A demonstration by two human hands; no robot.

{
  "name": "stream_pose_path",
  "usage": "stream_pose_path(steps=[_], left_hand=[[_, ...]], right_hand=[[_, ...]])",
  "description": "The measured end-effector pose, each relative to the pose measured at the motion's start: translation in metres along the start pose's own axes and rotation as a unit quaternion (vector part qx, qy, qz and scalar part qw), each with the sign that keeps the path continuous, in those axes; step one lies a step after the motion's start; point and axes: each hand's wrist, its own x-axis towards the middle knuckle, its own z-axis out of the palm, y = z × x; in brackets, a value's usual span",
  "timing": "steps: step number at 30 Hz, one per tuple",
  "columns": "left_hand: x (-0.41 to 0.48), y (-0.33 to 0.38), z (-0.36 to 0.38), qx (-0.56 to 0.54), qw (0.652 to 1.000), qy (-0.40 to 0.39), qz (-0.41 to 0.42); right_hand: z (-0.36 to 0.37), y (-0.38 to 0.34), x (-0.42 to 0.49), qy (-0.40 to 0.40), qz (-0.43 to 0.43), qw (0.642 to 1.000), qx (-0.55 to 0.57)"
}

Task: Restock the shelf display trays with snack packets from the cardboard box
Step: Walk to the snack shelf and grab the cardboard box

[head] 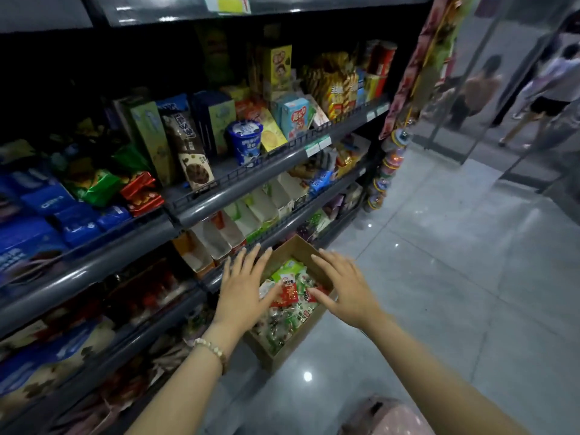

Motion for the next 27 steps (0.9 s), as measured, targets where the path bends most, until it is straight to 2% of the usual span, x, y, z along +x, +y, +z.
stream_pose_path(steps=[6, 15, 21, 27], left_hand=[[0.053, -0.013, 0.021, -0.018, 0.997, -0.013, -0.071], [0.123, -0.037, 0.066, -0.006, 0.990, -0.074, -0.123], [0.153, -0.044, 0.092, -0.012, 0.980, -0.044, -0.195], [0.172, -0.035, 0.135, -0.007, 0.950, -0.027, -0.310]], right_hand=[[0.007, 0.035, 0.079, -0.024, -0.051, 0.998, 0.009], [0.035, 0.090, 0.175, -0.058, -0.063, 0.996, 0.011], [0.061, 0.124, 0.232, -0.134, -0.117, 0.984, 0.002], [0.097, 0.162, 0.278, -0.190, -0.199, 0.961, 0.024]])
